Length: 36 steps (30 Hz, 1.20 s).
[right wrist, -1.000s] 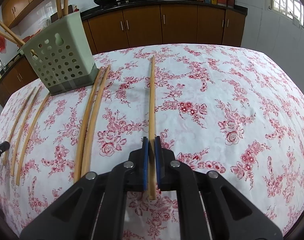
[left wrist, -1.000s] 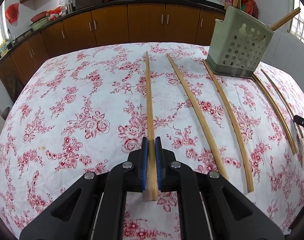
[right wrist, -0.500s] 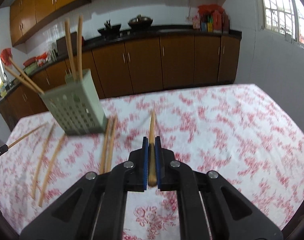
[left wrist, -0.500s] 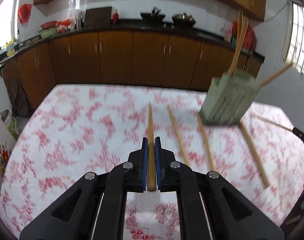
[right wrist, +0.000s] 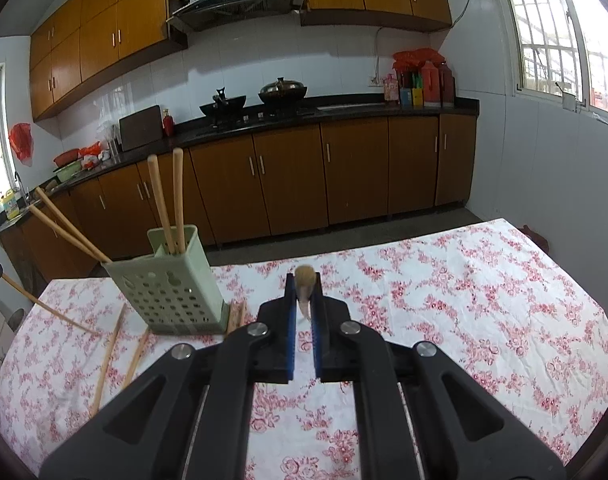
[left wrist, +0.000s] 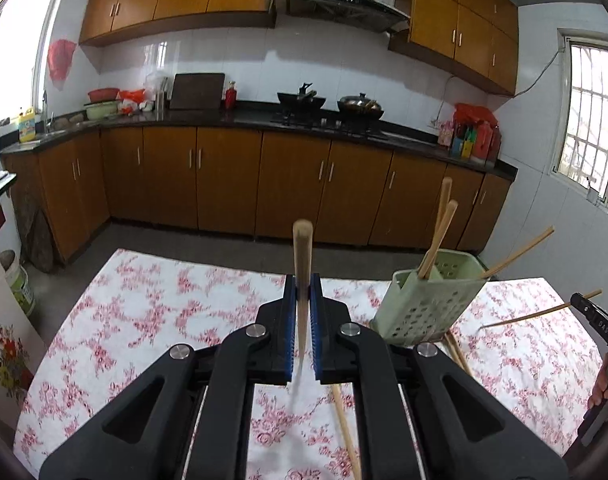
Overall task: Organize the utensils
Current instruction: 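Raise both held chopsticks upright and carry them over the green holder, then drop the left tool's chopstick into the holder and open while the right tool releases its chopstick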
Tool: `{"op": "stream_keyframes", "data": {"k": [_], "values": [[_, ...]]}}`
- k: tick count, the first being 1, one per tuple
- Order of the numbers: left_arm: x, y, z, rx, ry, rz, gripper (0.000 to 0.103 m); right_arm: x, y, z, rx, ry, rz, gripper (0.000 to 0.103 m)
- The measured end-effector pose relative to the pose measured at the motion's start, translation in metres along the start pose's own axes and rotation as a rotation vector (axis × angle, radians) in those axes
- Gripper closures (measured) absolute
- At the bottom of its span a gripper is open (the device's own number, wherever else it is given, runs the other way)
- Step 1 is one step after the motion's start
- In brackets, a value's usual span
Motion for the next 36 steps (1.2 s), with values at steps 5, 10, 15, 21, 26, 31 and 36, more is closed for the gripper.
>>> {"op": "stream_keyframes", "data": {"k": [5, 10, 15, 21, 26, 31, 36], "values": [[-0.003, -0.002, 0.003, -0.009, -0.004, -0.003, 0.096, 0.002, -0.001, 0.003, -0.007, 0.006, 0.000, 0.095], [-0.006, 0.003, 0.009, -0.019, 0.006, -0.019, 0.096, 0.006, 0.006, 0.012, -0.009, -0.006, 0.027, 0.095], [-0.025, 0.018, 0.025, -0.046, 0.004, -0.083, 0.096, 0.021, 0.024, 0.034, -0.003, -0.047, 0.135, 0.095], [-0.062, 0.039, 0.051, -0.119, 0.001, -0.175, 0.096, 0.053, 0.055, 0.076, -0.082, -0.069, 0.274, 0.096], [-0.093, 0.047, 0.075, -0.193, 0.000, -0.227, 0.096, 0.077, 0.066, 0.112, -0.199, -0.054, 0.301, 0.096], [-0.115, 0.032, 0.100, -0.254, 0.011, -0.230, 0.096, 0.089, 0.054, 0.138, -0.296, -0.089, 0.289, 0.096], [-0.119, -0.002, 0.102, -0.249, 0.024, -0.191, 0.096, 0.098, 0.027, 0.143, -0.339, -0.082, 0.249, 0.096]]}}
Point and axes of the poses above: each gripper's, at about its wrist camera, not at the fingertips, and y roughly against the way its jaws point, x to its left, z to its top, the point moved 7 cm from there along -y, roughly the way its jaws point, and after that the axes turned 10 degrees about -x, right-handed, at the moved point
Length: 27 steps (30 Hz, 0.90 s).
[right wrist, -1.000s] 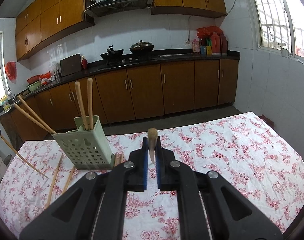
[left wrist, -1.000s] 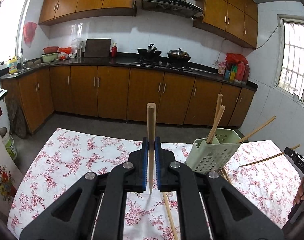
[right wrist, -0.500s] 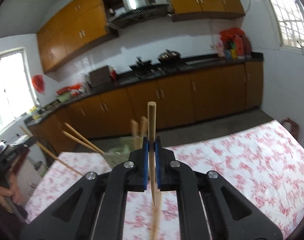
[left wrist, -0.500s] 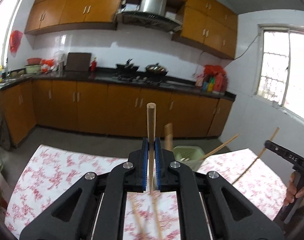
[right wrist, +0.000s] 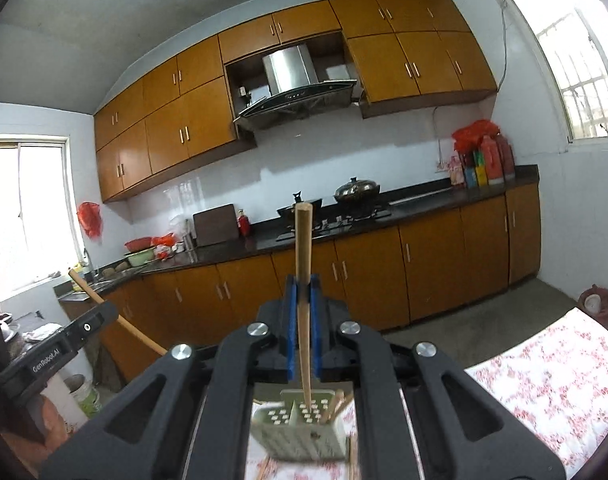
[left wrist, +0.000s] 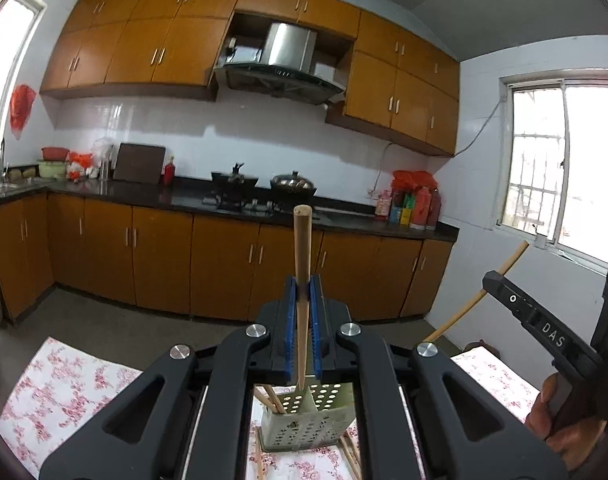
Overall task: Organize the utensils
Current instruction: 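Drop the left tool's chopstick into the holder and open while the right tool releases its chopstick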
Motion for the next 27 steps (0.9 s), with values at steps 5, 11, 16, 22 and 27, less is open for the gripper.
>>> {"op": "stream_keyframes", "data": {"k": [5, 11, 16, 22, 27], "values": [[0.012, -0.018, -0.026, 0.054, 0.044, 0.026, 0.096, -0.006, -0.031, -0.035, 0.074, -0.023, -0.009, 0.096], [0.018, -0.020, -0.044, 0.088, 0.042, 0.030, 0.096, -0.007, -0.045, -0.060, 0.132, -0.026, -0.013, 0.096], [0.017, -0.023, -0.052, 0.127, 0.045, 0.023, 0.096, -0.007, -0.046, -0.068, 0.151, -0.019, -0.019, 0.093], [0.021, -0.012, -0.043, 0.114, 0.062, 0.021, 0.096, -0.012, -0.033, -0.058, 0.127, -0.002, -0.039, 0.084], [0.025, 0.003, -0.032, 0.091, 0.076, 0.028, 0.095, -0.023, -0.005, -0.051, 0.103, 0.004, -0.068, 0.080]]}}
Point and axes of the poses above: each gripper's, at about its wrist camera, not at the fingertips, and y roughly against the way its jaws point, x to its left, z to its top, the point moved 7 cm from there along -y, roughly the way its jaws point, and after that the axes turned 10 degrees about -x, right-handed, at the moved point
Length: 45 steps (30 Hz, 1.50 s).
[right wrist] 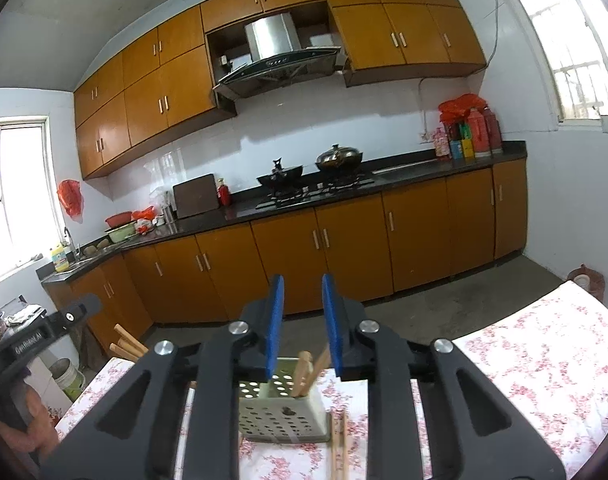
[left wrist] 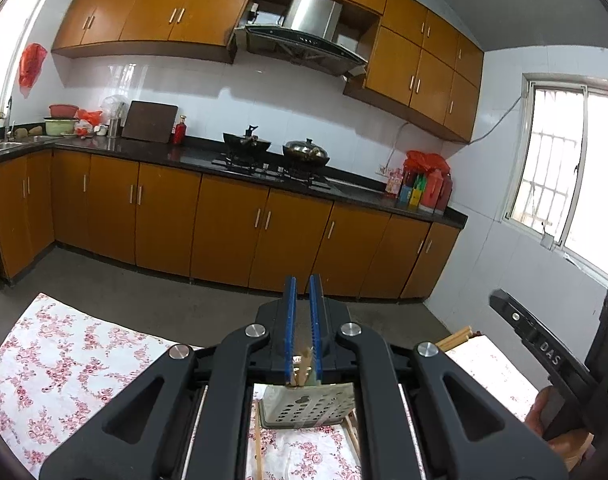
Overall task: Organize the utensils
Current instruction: 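Drop the left tool's chopstick into the holder and open while the right tool releases its chopstick, then lower the open left tool onto a loose chopstick while the right tool reaches another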
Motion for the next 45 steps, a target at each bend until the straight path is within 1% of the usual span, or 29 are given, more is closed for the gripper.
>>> {"op": "stream_keyframes", "data": {"k": [3, 6, 8, 9, 10, 12, 13, 14, 15, 17, 18, 21, 24, 27, 36, 37, 38, 40, 42, 45], "values": [[0.007, 0.018, 0.001, -0.010, 0.002, 0.008, 0.095, -0.016, 0.018, -0.005, 0.007, -0.002, -0.032, 0.079], [0.016, 0.030, -0.005, -0.009, -0.004, 0.031, 0.095, -0.037, 0.035, -0.023, 0.043, -0.006, -0.073, 0.079], [0.025, 0.037, -0.013, 0.003, -0.007, 0.053, 0.095, -0.054, 0.043, -0.046, 0.097, 0.001, -0.112, 0.079], [0.034, 0.042, -0.022, 0.019, -0.013, 0.073, 0.095, -0.059, 0.043, -0.056, 0.123, -0.001, -0.123, 0.079], [0.038, 0.042, -0.027, 0.029, -0.018, 0.089, 0.095, -0.068, 0.042, -0.076, 0.179, -0.009, -0.139, 0.079], [0.054, 0.043, -0.049, 0.076, -0.028, 0.132, 0.095, -0.076, 0.041, -0.106, 0.252, -0.015, -0.160, 0.078], [0.062, 0.042, -0.060, 0.104, -0.027, 0.151, 0.095, -0.079, 0.039, -0.127, 0.311, -0.023, -0.160, 0.077], [0.073, 0.039, -0.077, 0.145, -0.028, 0.182, 0.095, -0.079, 0.037, -0.142, 0.352, -0.031, -0.151, 0.077], [0.079, 0.037, -0.088, 0.174, -0.031, 0.202, 0.095, -0.076, 0.033, -0.162, 0.406, -0.043, -0.137, 0.077], [0.093, 0.035, -0.112, 0.231, -0.033, 0.233, 0.095, -0.067, 0.028, -0.191, 0.487, -0.057, -0.102, 0.079], [0.100, 0.034, -0.126, 0.268, -0.031, 0.247, 0.095, -0.060, 0.026, -0.206, 0.523, -0.055, -0.085, 0.079], [0.113, 0.034, -0.156, 0.346, -0.027, 0.265, 0.095, -0.042, 0.019, -0.231, 0.584, -0.020, -0.057, 0.079], [0.119, 0.035, -0.175, 0.390, -0.021, 0.267, 0.095, -0.029, 0.010, -0.245, 0.620, 0.008, -0.045, 0.079], [0.120, 0.039, -0.189, 0.418, -0.014, 0.261, 0.095, -0.027, 0.005, -0.255, 0.640, 0.040, -0.057, 0.081], [0.112, 0.031, -0.202, 0.457, -0.007, 0.227, 0.094, -0.034, -0.008, -0.266, 0.668, 0.097, -0.085, 0.084], [0.111, 0.030, -0.203, 0.459, -0.005, 0.224, 0.091, -0.033, -0.007, -0.266, 0.662, 0.101, -0.084, 0.084], [0.109, 0.029, -0.203, 0.461, -0.004, 0.220, 0.086, -0.033, -0.007, -0.266, 0.660, 0.109, -0.085, 0.085], [0.106, 0.027, -0.204, 0.462, -0.001, 0.210, 0.078, -0.035, -0.008, -0.266, 0.655, 0.140, -0.099, 0.094], [0.101, 0.024, -0.206, 0.465, -0.002, 0.194, 0.077, -0.040, -0.009, -0.265, 0.651, 0.143, -0.108, 0.095], [0.094, 0.020, -0.210, 0.477, -0.010, 0.176, 0.077, -0.061, -0.010, -0.260, 0.637, 0.123, -0.175, 0.095]]}}
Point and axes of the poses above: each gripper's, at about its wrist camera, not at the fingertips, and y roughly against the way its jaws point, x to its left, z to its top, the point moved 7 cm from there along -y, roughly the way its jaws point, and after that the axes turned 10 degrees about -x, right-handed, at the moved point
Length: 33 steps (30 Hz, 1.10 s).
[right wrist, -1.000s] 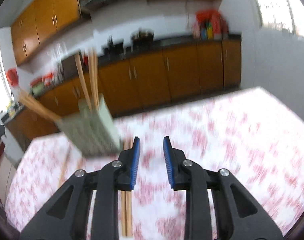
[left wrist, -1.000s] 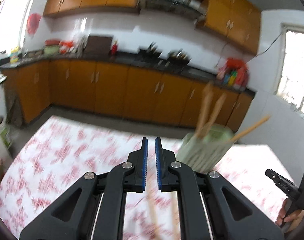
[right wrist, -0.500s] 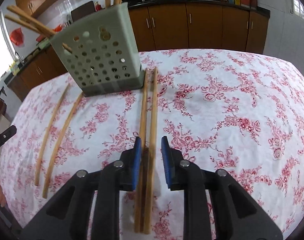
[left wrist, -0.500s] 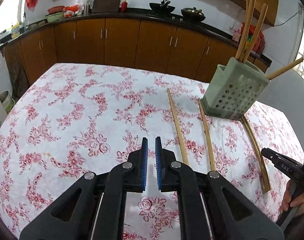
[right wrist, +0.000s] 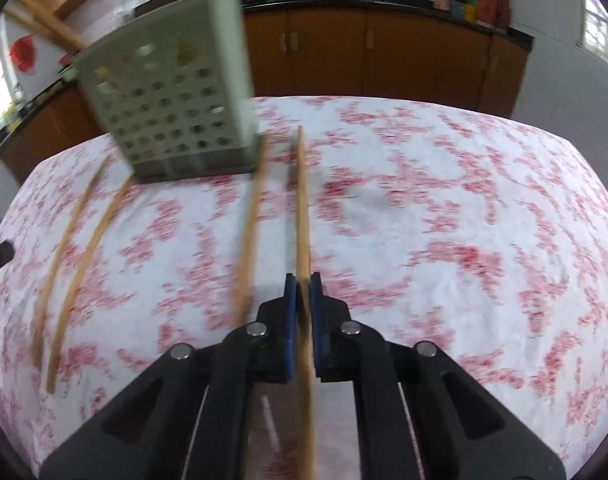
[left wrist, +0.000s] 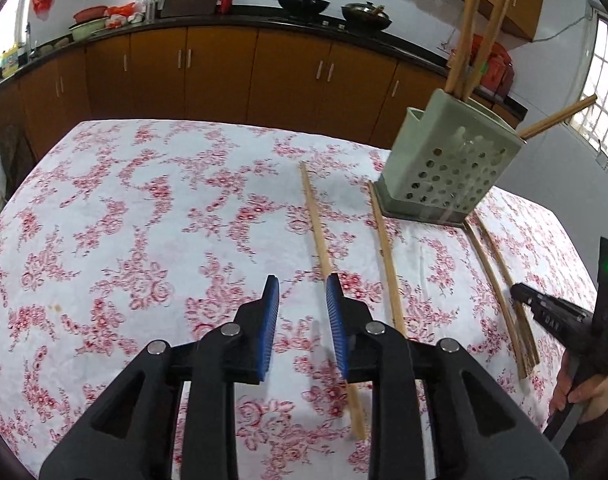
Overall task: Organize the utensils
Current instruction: 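Lower the open left tool onto a loose chopstick while the right tool reaches another, then close the left tool on its chopstick while the right tool closes on its chopstick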
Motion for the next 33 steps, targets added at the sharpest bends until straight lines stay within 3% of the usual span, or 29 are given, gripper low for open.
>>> {"op": "stream_keyframes", "data": {"k": [3, 6, 13, 18, 19, 20, 22, 27, 33], "values": [[-0.007, -0.005, -0.003, 0.014, -0.014, -0.014, 0.077, -0.033, -0.002, 0.004, -0.004, -0.076, -0.073, 0.095], [-0.014, -0.012, -0.007, 0.034, -0.030, -0.023, 0.077, -0.048, -0.002, 0.005, -0.003, -0.111, -0.084, 0.095], [-0.029, -0.029, -0.015, 0.076, -0.074, -0.017, 0.077, -0.048, -0.001, 0.002, -0.016, -0.070, -0.092, 0.095], [-0.032, -0.043, -0.021, 0.101, -0.112, 0.029, 0.078, -0.048, 0.000, 0.003, -0.014, -0.068, -0.082, 0.095], [-0.031, -0.044, -0.022, 0.097, -0.119, 0.041, 0.081, -0.047, 0.000, 0.003, -0.014, -0.067, -0.083, 0.095], [-0.030, -0.044, -0.022, 0.090, -0.132, 0.060, 0.089, -0.047, 0.000, 0.003, -0.014, -0.067, -0.081, 0.095], [-0.027, -0.045, -0.022, 0.089, -0.137, 0.077, 0.094, -0.045, 0.000, 0.003, -0.013, -0.064, -0.067, 0.095], [0.007, -0.047, -0.013, 0.088, -0.084, 0.147, 0.095, -0.036, 0.003, 0.000, -0.016, -0.041, -0.025, 0.095], [0.022, -0.046, -0.011, 0.080, -0.087, 0.150, 0.095, -0.032, 0.004, -0.002, -0.019, -0.030, -0.020, 0.095]]}}
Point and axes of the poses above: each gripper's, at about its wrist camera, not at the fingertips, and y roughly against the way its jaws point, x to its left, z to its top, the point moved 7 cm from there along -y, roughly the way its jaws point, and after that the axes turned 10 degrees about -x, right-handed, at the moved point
